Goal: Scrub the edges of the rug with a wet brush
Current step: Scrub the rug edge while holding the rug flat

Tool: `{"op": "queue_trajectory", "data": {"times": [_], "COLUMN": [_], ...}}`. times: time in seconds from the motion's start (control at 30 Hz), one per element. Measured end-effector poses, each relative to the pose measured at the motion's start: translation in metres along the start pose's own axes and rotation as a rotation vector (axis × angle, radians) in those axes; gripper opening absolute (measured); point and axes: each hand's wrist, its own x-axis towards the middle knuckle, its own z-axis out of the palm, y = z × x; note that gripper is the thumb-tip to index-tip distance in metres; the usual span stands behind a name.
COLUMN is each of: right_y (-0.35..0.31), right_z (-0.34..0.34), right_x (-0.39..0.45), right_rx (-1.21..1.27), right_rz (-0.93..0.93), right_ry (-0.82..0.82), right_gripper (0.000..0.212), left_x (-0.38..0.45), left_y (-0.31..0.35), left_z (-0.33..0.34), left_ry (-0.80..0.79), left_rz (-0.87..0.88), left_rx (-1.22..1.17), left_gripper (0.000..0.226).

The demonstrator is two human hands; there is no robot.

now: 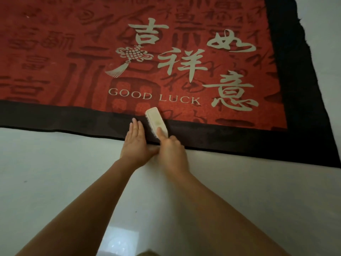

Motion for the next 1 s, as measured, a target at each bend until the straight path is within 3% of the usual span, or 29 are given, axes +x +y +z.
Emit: {"op": "queue_trajectory", "data": {"times": [0.1,0.2,0.3,0.43,0.53,0.6,0.7,0.77,0.87,1.0], "right_y": [0.064,0.131,0.133,0.032,0.016,0.064,0.147,0.150,0.084,-0.041], "right_z": [-0.027,-0.068,-0.068,-0.008,0.000,-0.025,-0.079,-0.087,-0.056,0.011], "right_x": [-0.030,-0.075,-0.082,-0.051,-0.042,-0.052,-0.083,-0.088,-0.059,-0.006], "right_rx": [-0.107,-0.014,0.045,-0.003,-0.061,-0.167,-0.126,-0.075,-0.128,-0.058], "right_rz": [0.072,0.378,0.522,0.191,0.044,0.084,0.395,0.492,0.380,0.018], "right_ry": [0.088,0.347,0.427,0.105,0.037,0.036,0.275,0.352,0.222,-0.027], "right_gripper": [0.056,0.050,0.051,0.056,0.063,0.059,0.049,0.053,0.056,0.049], "left_x": [-0.003,0.004,0.010,0.004,0.001,-0.001,-0.004,-0.006,-0.007,-0.010], "left_y": [0.003,0.022,0.039,0.044,0.023,0.009,0.004,0.002,-0.009,-0.038], "left_z": [0.001,-0.006,-0.011,-0.002,-0.003,-0.004,0.000,0.000,-0.003,-0.019], "left_ry": [-0.015,-0.057,-0.086,-0.140,-0.120,-0.132,-0.095,-0.041,0.025,-0.007], "left_rz": [-0.023,-0.011,0.030,0.007,0.005,0.028,0.095,0.076,-0.040,-0.232], "left_rx": [0.035,0.040,0.084,0.088,0.133,0.181,0.202,0.129,0.058,0.083], "left_gripper": [0.114,0.104,0.102,0.094,0.081,0.078,0.077,0.081,0.091,0.087]}}
